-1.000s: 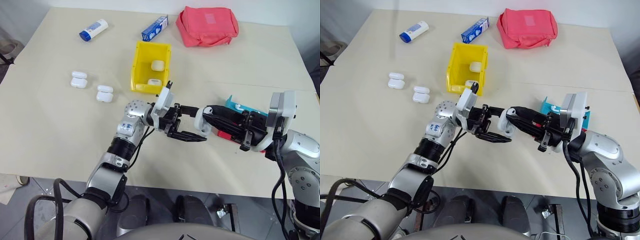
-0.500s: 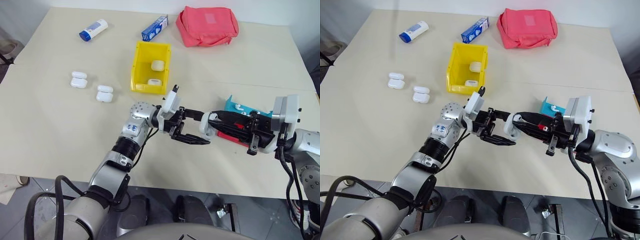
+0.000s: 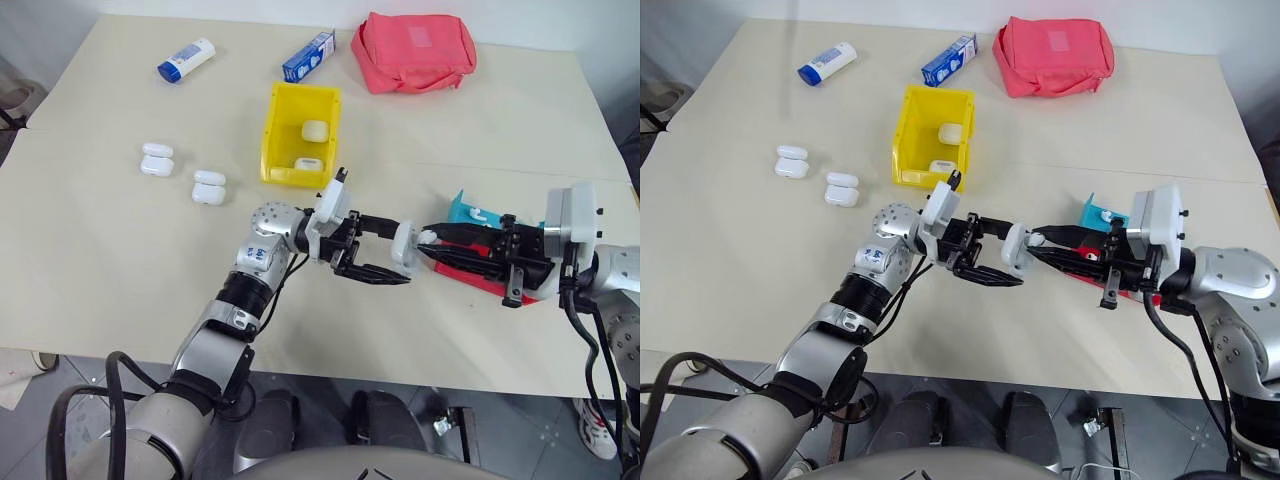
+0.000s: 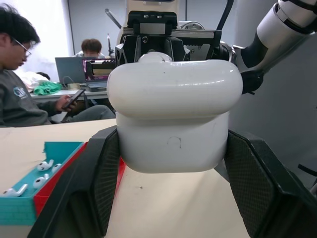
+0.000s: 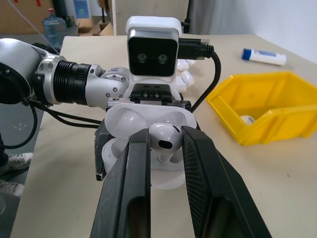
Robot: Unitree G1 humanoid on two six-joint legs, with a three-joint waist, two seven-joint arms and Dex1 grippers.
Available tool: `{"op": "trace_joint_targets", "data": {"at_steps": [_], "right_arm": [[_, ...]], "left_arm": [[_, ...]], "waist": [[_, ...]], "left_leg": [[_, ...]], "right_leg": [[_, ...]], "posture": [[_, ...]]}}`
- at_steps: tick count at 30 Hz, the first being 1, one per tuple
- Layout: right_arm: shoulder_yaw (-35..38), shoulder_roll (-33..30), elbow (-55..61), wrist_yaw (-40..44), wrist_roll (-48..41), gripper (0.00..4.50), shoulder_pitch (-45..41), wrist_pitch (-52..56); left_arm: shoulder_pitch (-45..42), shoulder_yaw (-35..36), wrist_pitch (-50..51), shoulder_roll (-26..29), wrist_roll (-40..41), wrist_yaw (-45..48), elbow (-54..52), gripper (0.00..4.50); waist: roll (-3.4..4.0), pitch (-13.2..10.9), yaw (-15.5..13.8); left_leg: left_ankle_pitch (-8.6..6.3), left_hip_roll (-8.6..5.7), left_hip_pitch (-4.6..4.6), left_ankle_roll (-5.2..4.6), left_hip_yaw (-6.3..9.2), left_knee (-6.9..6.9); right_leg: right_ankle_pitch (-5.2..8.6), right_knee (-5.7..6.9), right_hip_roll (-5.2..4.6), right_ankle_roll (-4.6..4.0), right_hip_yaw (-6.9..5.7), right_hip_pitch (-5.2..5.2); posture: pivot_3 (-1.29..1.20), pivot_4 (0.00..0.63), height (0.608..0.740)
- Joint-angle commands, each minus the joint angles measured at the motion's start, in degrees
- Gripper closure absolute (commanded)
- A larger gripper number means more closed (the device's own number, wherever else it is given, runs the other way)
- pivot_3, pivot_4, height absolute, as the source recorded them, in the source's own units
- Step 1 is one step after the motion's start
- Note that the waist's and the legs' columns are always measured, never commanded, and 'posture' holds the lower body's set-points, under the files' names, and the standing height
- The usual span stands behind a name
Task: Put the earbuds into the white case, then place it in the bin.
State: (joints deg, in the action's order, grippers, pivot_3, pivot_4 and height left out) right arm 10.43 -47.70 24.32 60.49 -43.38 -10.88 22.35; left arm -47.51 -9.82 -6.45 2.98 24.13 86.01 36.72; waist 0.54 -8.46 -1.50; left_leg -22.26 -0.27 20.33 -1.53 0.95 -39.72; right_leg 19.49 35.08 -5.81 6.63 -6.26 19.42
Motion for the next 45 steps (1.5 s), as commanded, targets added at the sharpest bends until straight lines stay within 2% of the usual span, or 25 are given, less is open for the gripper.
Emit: {"op": "trace_joint_targets", "data": {"at_steps": [1,16,25,27,34,40,45], "right_arm": [[-3.20,-1.24,-2.19,1.29,3.25,3.95,-0.77,1.45],[-2.98,0.72,-2.89,-0.05,2.83,3.95,-4.91,1.96],[-6.67,-4.81,-4.00,3.52,7.43,3.95,-4.68,3.53],[-7.02,-4.97,-4.78,3.60,7.58,3.22,-5.45,3.37],[-6.46,-4.67,-5.53,2.66,7.05,1.11,-7.29,4.18],[-3.46,-4.99,-2.61,1.08,5.00,1.11,-6.45,6.53],[1.86,-8.32,2.59,-0.39,2.57,1.11,-1.76,10.87]], "left_arm": [[-2.76,2.45,-1.56,-1.20,3.80,4.25,-4.51,1.70],[-0.68,1.12,-0.96,0.31,3.31,5.97,-6.66,1.70],[-1.43,1.03,-1.58,0.39,3.55,5.65,-5.95,1.70],[-1.45,0.89,-1.79,0.31,3.57,5.51,-5.86,1.70],[-1.55,0.66,-2.40,0.01,3.57,5.07,-5.37,1.70],[-1.59,0.90,-3.05,0.08,3.32,4.69,-4.17,1.70],[-2.61,1.90,-4.56,0.47,2.58,4.03,-0.50,1.70]], "waist": [[0.00,0.00,-0.05],[-0.01,-0.01,-0.04],[-0.01,-0.01,0.00],[-0.02,-0.01,-0.01],[-0.02,-0.01,-0.02],[-0.02,-0.01,-0.04],[-0.10,-0.06,-0.16]], "left_leg": [[0.00,-0.01,0.00,0.00,0.02,0.00],[0.00,-0.01,0.03,0.00,0.05,-0.05],[0.00,-0.01,0.03,0.00,0.03,-0.04],[0.00,0.00,0.03,0.00,0.03,-0.04],[0.00,-0.01,0.04,0.00,0.04,-0.04],[0.00,-0.01,0.04,0.00,0.04,-0.04],[0.00,-0.02,0.07,0.00,0.05,-0.06]], "right_leg": [[0.00,0.00,-0.01,0.00,0.00,0.00],[0.00,0.04,-0.03,0.00,-0.04,0.00],[0.00,0.01,-0.03,0.00,-0.04,0.00],[0.00,0.01,-0.03,0.00,-0.04,0.00],[0.00,0.02,-0.05,0.00,-0.05,0.00],[0.00,0.02,-0.06,0.00,-0.06,0.00],[0.00,0.02,-0.07,0.00,-0.05,0.00]], "posture": [[0.00,0.150,0.740],[0.00,0.150,0.740],[0.00,0.150,0.740],[0.00,0.150,0.740],[0.00,0.150,0.740],[0.00,0.150,0.740],[0.00,0.150,0.740]]}}
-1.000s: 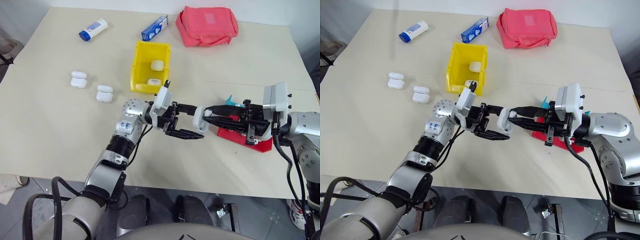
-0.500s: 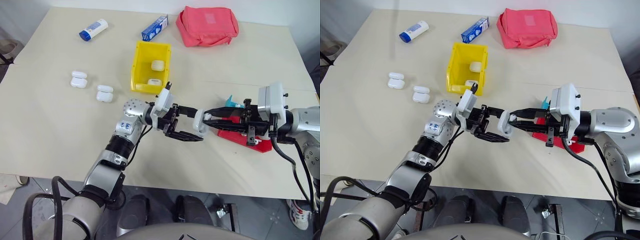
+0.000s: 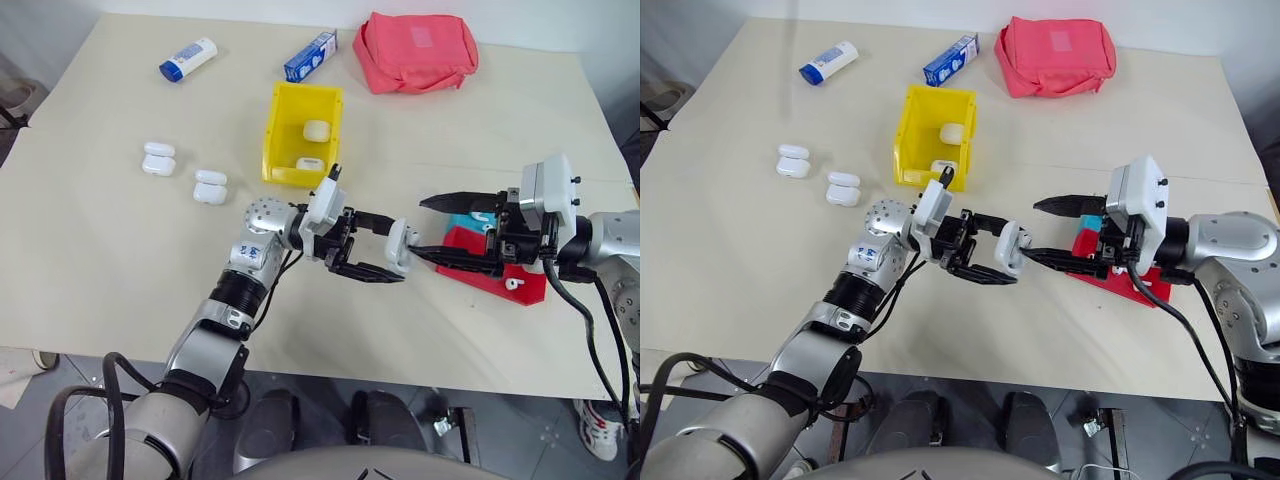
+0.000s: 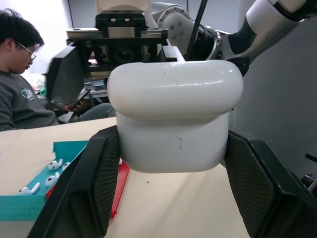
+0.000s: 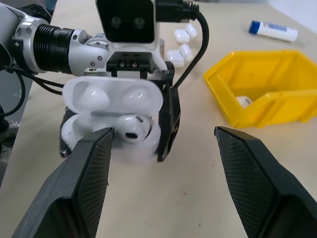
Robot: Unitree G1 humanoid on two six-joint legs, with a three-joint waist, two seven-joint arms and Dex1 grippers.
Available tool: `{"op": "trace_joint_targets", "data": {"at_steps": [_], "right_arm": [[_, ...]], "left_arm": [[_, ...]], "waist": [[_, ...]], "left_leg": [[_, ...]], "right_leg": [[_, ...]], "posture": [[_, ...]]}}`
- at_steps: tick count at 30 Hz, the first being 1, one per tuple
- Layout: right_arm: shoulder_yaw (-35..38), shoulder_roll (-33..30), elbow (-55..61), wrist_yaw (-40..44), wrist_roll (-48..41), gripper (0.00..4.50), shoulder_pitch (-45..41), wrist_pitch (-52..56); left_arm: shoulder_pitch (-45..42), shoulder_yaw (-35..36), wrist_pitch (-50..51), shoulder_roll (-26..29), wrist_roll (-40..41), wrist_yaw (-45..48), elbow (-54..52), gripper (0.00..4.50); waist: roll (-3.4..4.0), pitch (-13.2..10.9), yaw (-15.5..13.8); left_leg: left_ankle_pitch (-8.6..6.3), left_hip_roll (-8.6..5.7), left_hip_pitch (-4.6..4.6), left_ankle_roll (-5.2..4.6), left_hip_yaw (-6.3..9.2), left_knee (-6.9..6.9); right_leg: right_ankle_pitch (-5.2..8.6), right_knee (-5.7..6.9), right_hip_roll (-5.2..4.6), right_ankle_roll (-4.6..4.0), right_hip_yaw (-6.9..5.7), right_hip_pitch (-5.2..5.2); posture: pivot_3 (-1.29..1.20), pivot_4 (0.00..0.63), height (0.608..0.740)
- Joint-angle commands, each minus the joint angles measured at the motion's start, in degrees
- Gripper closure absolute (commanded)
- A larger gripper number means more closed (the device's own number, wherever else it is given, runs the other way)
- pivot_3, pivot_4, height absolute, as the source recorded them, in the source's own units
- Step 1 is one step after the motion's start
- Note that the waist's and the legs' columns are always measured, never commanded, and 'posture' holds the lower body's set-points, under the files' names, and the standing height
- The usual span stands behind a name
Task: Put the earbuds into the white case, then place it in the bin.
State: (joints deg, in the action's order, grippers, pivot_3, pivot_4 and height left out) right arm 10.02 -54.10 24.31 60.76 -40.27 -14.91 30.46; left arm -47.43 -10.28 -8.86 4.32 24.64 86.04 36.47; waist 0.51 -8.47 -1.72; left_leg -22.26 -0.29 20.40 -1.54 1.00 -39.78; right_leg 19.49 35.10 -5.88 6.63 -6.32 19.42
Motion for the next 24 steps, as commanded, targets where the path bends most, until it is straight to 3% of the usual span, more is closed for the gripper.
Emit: {"op": "trace_joint_targets", "data": {"at_steps": [1,7,13,18,21,24], "right_arm": [[3.67,-2.48,3.44,-1.22,-0.96,1.11,3.43,3.54],[14.15,-3.45,7.10,-4.45,-0.95,1.11,11.45,6.67],[31.83,-1.33,11.33,-7.18,1.44,1.11,25.32,10.98],[49.96,9.17,16.56,-10.11,4.41,1.11,41.79,12.45],[54.93,15.42,19.46,-11.60,4.16,1.11,48.95,12.19],[55.17,19.07,22.09,-14.17,3.14,1.11,51.89,11.89]], "left_arm": [[-3.08,2.76,-2.77,-0.83,1.75,3.91,0.82,1.70],[-5.23,4.66,-5.35,-0.96,0.76,3.46,5.70,1.70],[-6.37,5.78,-6.31,-1.16,0.66,3.68,7.79,1.70],[-6.85,5.98,-6.26,-1.47,0.50,4.16,8.63,1.70],[-7.13,6.11,-6.10,-1.71,0.49,4.27,8.97,1.70],[-7.49,6.24,-5.82,-2.04,0.53,4.30,9.29,1.70]], "waist": [[-0.13,-0.07,0.04],[-0.12,-0.06,-0.04],[-0.13,-0.07,-0.89],[-0.13,-0.06,-1.73],[-0.10,-0.04,-1.62],[-0.09,-0.04,-1.08]], "left_leg": [[0.00,0.01,0.00,0.00,0.00,0.00],[0.00,-0.01,0.01,-0.01,-0.04,-0.03],[0.00,-0.03,0.03,-0.05,-0.08,-0.02],[-0.01,-0.06,0.03,-0.09,-0.06,0.02],[-0.01,-0.07,-0.02,-0.11,-0.16,0.13],[-0.01,-0.05,-0.09,-0.11,-0.29,0.26]], "right_leg": [[0.00,0.00,0.00,0.00,-0.01,0.00],[0.00,0.01,-0.02,0.01,-0.07,0.00],[-0.03,0.00,-0.06,0.06,-0.11,0.00],[-0.12,-0.01,-0.05,0.23,-0.06,-0.01],[-0.13,-0.11,-0.05,0.24,0.01,-0.01],[-0.12,-0.23,-0.04,0.25,0.12,-0.01]], "posture": [[0.00,0.150,0.740],[0.00,0.150,0.740],[0.00,0.150,0.740],[0.00,0.150,0.740],[0.00,0.150,0.740],[0.00,0.150,0.740]]}}
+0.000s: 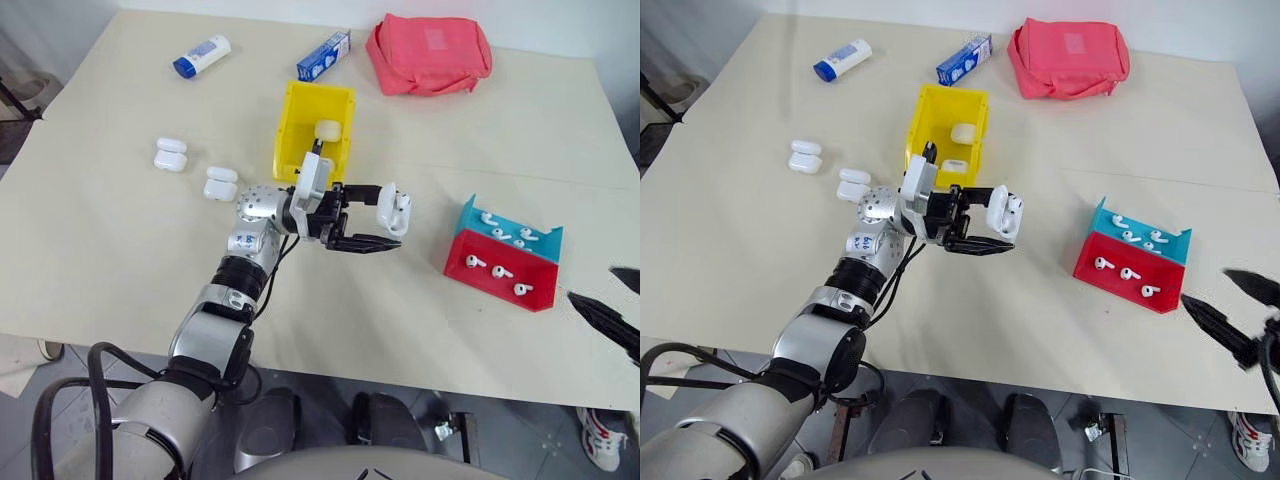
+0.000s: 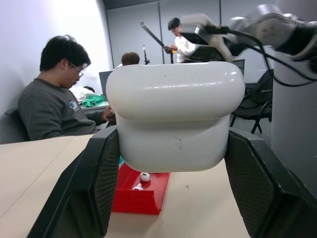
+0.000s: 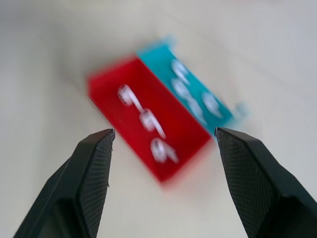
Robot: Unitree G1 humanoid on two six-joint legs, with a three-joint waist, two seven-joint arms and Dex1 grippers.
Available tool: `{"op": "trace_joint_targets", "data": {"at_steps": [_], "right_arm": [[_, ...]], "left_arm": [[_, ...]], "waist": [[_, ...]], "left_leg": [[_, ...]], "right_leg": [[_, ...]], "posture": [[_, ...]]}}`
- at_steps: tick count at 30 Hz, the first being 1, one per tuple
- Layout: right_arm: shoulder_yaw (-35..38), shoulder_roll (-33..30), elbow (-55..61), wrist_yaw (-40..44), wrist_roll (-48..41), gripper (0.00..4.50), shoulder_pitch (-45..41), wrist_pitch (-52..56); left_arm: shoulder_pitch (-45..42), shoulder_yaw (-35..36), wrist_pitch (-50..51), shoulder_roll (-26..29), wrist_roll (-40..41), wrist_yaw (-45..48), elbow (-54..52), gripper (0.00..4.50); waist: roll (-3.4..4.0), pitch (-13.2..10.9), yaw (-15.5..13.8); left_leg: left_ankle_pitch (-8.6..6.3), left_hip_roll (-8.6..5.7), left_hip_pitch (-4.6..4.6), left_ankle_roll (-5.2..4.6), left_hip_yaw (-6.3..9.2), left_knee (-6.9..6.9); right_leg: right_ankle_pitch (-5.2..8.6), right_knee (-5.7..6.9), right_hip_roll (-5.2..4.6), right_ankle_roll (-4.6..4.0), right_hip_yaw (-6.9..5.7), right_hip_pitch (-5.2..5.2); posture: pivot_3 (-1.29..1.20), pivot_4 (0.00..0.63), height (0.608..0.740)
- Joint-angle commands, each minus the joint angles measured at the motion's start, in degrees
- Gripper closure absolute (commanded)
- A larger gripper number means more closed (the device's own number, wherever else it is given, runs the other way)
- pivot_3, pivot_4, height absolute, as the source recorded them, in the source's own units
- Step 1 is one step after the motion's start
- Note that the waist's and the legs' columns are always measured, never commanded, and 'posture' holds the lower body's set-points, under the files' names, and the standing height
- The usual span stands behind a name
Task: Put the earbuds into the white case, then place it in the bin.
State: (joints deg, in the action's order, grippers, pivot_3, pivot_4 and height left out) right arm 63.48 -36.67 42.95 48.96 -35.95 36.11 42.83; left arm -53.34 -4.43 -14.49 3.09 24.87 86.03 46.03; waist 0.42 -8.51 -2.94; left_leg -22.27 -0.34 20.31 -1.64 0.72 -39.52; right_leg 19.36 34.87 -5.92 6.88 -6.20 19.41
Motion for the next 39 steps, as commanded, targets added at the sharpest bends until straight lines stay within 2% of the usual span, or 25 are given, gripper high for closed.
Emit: {"op": "trace_joint_targets", "data": {"at_steps": [1,4,9,14,15,16,18,23,24,26,30,34,37,38,39], "right_arm": [[1.25,2.16,4.04,-3.28,-1.52,1.11,1.00,-0.53],[-2.75,0.04,4.18,-6.81,-1.51,1.11,-1.92,1.03],[-11.95,-8.97,-1.59,-12.28,0.48,1.11,-12.71,4.98],[-25.36,-19.86,-12.69,-13.94,3.96,1.11,-26.23,7.80],[-30.14,-22.22,-17.15,-14.68,5.94,1.11,-31.22,7.78],[-34.79,-23.97,-21.44,-15.17,7.69,1.50,-36.25,7.62],[-41.23,-26.23,-26.90,-14.53,9.12,1.50,-43.00,9.16],[-52.64,-27.37,-36.83,-12.20,13.40,1.50,-55.75,9.24],[-54.60,-27.40,-38.49,-11.36,14.32,1.87,-57.89,8.72],[-58.15,-27.62,-40.72,-8.96,15.75,2.25,-60.99,7.49],[-67.62,-25.31,-49.53,-4.84,20.29,2.25,-71.43,7.68],[-73.58,-23.44,-55.82,-0.82,24.83,2.25,-77.50,3.16],[-76.92,-20.55,-63.21,1.61,28.49,2.81,-82.24,-1.37],[-77.72,-20.03,-64.81,2.85,29.27,3.13,-83.20,-2.24],[-78.15,-19.67,-65.85,3.80,29.89,3.13,-83.86,-2.88]], "left_arm": [[-1.64,0.40,-0.14,-0.89,0.29,4.30,-0.24,1.70],[-1.57,0.31,0.12,-1.16,0.29,4.17,-0.71,1.70],[-1.02,0.13,0.44,-1.50,0.34,3.82,-2.05,1.70],[1.10,-0.28,1.07,-1.09,0.55,3.25,-5.81,1.70],[1.70,-0.26,1.39,-0.61,0.60,3.07,-6.75,1.70],[2.38,-0.26,1.69,-0.09,0.56,2.75,-7.77,1.70],[3.76,-0.44,2.41,0.75,0.53,2.18,-10.06,1.70],[7.21,-0.82,4.36,2.75,0.50,0.43,-15.74,1.70],[7.73,-0.85,4.81,3.06,0.54,0.04,-16.73,1.70],[8.45,-0.86,5.52,3.47,0.55,-0.54,-18.12,1.70],[9.64,-0.71,6.24,4.12,0.13,-1.93,-19.80,1.70],[10.58,-1.08,7.08,4.39,0.29,-2.46,-21.59,1.70],[10.94,-1.28,7.46,4.44,0.35,-2.71,-22.36,1.70],[11.03,-1.32,7.60,4.46,0.37,-2.79,-22.58,1.70],[11.12,-1.35,7.73,4.49,0.39,-2.84,-22.81,1.70]], "waist": [[0.00,0.00,0.41],[0.04,0.02,1.30],[0.13,0.06,1.56],[0.16,0.07,1.35],[0.16,0.07,1.22],[0.17,0.07,1.54],[0.24,0.07,1.59],[0.27,0.08,1.49],[0.27,0.08,1.53],[0.28,0.08,1.46],[0.29,0.08,1.71],[0.29,0.08,1.60],[0.28,0.08,1.75],[0.28,0.08,1.68],[0.28,0.08,1.67]], "left_leg": [[0.00,0.01,-0.02,0.00,-0.03,0.02],[0.00,0.05,-0.12,0.00,-0.26,0.10],[0.01,0.04,-0.16,-0.02,-0.44,0.08],[0.04,0.01,-0.08,-0.07,-0.27,-0.03],[0.04,0.01,-0.08,-0.07,-0.28,-0.06],[0.04,-0.01,-0.04,-0.08,-0.20,-0.05],[0.05,-0.02,-0.06,-0.09,-0.30,-0.08],[0.07,-0.02,0.02,-0.12,-0.05,-0.12],[0.07,-0.04,0.06,-0.12,-0.06,-0.12],[0.07,-0.07,0.09,-0.12,-0.05,-0.16],[0.07,-0.11,0.14,-0.13,0.08,-0.23],[0.07,-0.10,0.15,-0.12,0.10,-0.22],[0.07,-0.13,0.16,-0.13,0.05,-0.23],[0.07,-0.15,0.17,-0.13,0.06,-0.23],[0.07,-0.15,0.19,-0.13,0.12,-0.24]], "right_leg": [[0.00,-0.02,0.02,0.00,0.03,0.00],[0.01,-0.13,0.03,0.02,0.13,0.00],[0.01,-0.17,-0.01,0.02,0.18,0.06],[0.01,-0.06,-0.03,0.02,0.15,0.07],[0.01,-0.02,-0.04,0.02,0.15,0.07],[0.01,-0.02,-0.07,0.02,0.12,0.08],[0.01,-0.04,-0.11,0.02,0.11,0.08],[0.01,0.13,-0.13,0.02,-0.04,0.12],[0.01,0.09,-0.16,0.02,-0.05,0.13],[0.01,0.11,-0.21,0.02,-0.09,0.15],[0.01,0.10,-0.24,0.02,-0.15,0.11],[0.01,0.11,-0.24,0.02,-0.17,0.13],[0.01,0.07,-0.28,0.03,-0.20,0.13],[0.01,0.09,-0.30,0.03,-0.23,0.15],[0.01,0.11,-0.30,0.03,-0.29,0.14]], "posture": [[0.00,0.150,0.740],[0.00,0.150,0.740],[0.00,0.150,0.740],[0.00,0.150,0.740],[0.00,0.150,0.740],[0.00,0.150,0.740],[0.00,0.150,0.740],[0.00,0.150,0.740],[0.00,0.150,0.740],[0.00,0.150,0.740],[0.00,0.150,0.740],[0.00,0.150,0.740],[0.00,0.150,0.740],[0.00,0.150,0.740],[0.00,0.150,0.740]]}}
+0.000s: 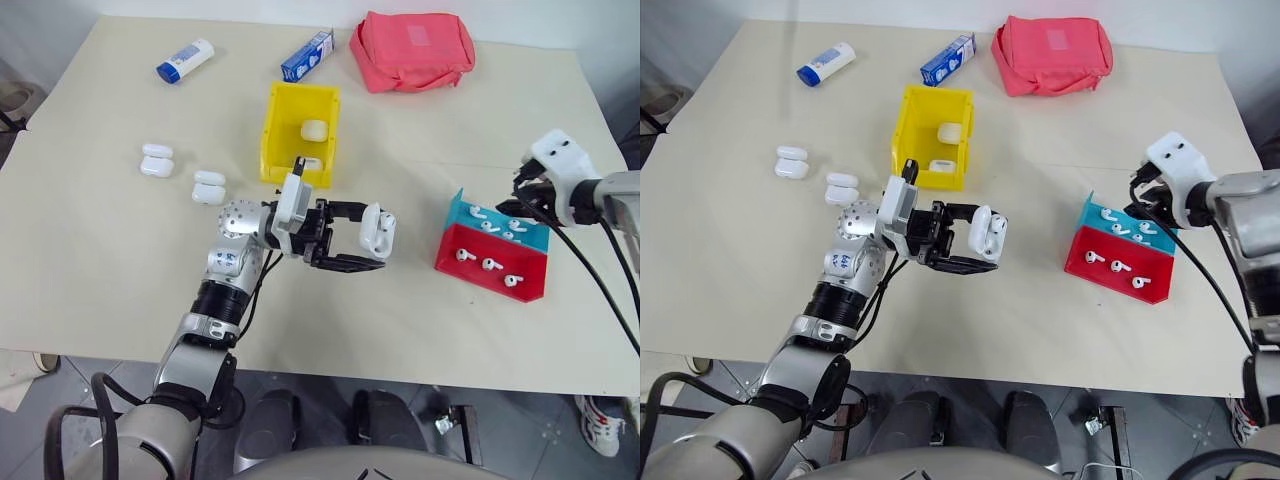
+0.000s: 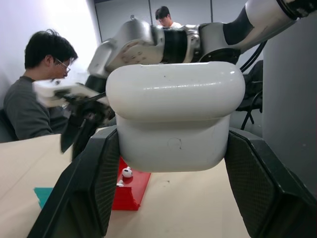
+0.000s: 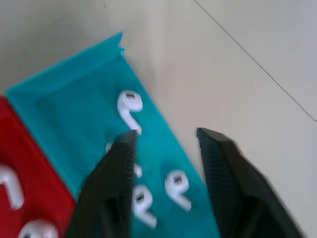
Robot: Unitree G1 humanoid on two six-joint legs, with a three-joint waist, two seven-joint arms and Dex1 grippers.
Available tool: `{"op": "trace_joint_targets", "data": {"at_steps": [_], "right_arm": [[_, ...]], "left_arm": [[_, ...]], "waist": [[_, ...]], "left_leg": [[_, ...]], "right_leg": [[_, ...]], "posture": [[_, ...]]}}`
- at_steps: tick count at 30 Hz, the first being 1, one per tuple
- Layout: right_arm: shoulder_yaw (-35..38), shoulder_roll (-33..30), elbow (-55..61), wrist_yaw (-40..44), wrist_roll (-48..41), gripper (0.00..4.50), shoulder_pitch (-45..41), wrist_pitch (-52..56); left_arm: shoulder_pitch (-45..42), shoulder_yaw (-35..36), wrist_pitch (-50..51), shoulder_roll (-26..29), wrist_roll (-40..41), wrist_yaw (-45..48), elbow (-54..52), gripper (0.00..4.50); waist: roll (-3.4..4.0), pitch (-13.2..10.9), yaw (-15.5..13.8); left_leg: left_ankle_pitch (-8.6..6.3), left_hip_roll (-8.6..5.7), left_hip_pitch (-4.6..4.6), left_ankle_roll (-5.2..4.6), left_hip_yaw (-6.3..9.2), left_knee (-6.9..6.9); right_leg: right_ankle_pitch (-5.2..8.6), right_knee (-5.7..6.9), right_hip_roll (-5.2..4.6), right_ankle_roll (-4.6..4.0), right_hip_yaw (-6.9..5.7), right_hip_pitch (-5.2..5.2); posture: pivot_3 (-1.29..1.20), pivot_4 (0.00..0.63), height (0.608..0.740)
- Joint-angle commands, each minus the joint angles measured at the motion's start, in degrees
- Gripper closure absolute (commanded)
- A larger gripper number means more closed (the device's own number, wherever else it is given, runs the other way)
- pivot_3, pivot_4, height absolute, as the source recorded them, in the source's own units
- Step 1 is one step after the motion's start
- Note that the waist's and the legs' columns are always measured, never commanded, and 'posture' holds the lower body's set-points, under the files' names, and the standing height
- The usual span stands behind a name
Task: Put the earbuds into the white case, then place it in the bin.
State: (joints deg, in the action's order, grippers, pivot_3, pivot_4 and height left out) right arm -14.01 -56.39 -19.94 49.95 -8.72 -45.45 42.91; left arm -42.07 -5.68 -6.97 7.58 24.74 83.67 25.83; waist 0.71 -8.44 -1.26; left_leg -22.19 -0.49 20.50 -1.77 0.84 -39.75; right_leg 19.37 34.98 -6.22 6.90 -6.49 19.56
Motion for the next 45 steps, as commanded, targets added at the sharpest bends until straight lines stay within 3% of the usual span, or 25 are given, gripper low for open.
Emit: {"op": "trace_joint_targets", "data": {"at_steps": [1,8,18,22,33,45], "right_arm": [[-1.02,0.42,-3.87,3.77,3.16,3.13,-2.98,-3.36],[-3.80,3.49,-12.18,10.16,7.62,3.13,-8.21,-8.74],[-3.66,7.79,-22.05,11.72,13.31,3.13,-13.20,-15.47],[-3.04,8.30,-23.01,12.25,14.29,2.28,-14.27,-16.18],[-3.37,9.04,-25.22,15.95,15.91,2.28,-14.66,-15.74],[-3.12,12.21,-36.24,14.61,18.69,2.28,-19.44,-19.54]], "left_arm": [[-0.07,-0.11,0.35,0.03,0.54,-0.53,-2.82,1.70],[0.31,-0.43,0.97,-0.05,0.59,-0.38,-3.52,1.70],[0.98,-0.72,1.62,-0.18,0.66,-0.91,-4.80,1.70],[1.17,-0.65,1.77,0.00,0.57,-1.33,-5.12,1.70],[1.23,-0.65,1.60,0.19,0.43,-1.87,-5.07,1.70],[1.61,-0.67,1.69,0.39,0.35,-2.48,-5.64,1.70]], "waist": [[0.00,0.00,-0.02],[0.00,0.00,0.11],[0.01,0.00,0.25],[0.02,0.00,0.42],[0.02,0.00,0.58],[0.03,0.00,1.35]], "left_leg": [[0.00,0.00,0.01,0.00,0.02,-0.08],[0.00,-0.02,0.05,-0.01,0.03,-0.10],[0.00,-0.03,0.05,0.00,0.07,-0.10],[0.00,-0.03,0.05,0.00,0.08,-0.10],[0.00,-0.03,0.05,0.00,0.09,-0.10],[0.01,-0.02,0.05,0.00,0.14,-0.04]], "right_leg": [[0.00,0.02,0.00,0.00,-0.02,0.01],[0.00,0.05,-0.04,0.00,-0.13,0.01],[0.00,0.09,-0.06,0.00,-0.16,0.01],[0.00,0.10,-0.06,0.00,-0.17,0.02],[0.00,0.11,-0.06,0.00,-0.17,0.01],[0.00,0.12,-0.05,0.00,-0.18,0.02]], "posture": [[0.00,0.150,0.740],[0.00,0.150,0.740],[0.00,0.150,0.740],[0.00,0.150,0.740],[0.00,0.150,0.740],[0.00,0.150,0.740]]}}
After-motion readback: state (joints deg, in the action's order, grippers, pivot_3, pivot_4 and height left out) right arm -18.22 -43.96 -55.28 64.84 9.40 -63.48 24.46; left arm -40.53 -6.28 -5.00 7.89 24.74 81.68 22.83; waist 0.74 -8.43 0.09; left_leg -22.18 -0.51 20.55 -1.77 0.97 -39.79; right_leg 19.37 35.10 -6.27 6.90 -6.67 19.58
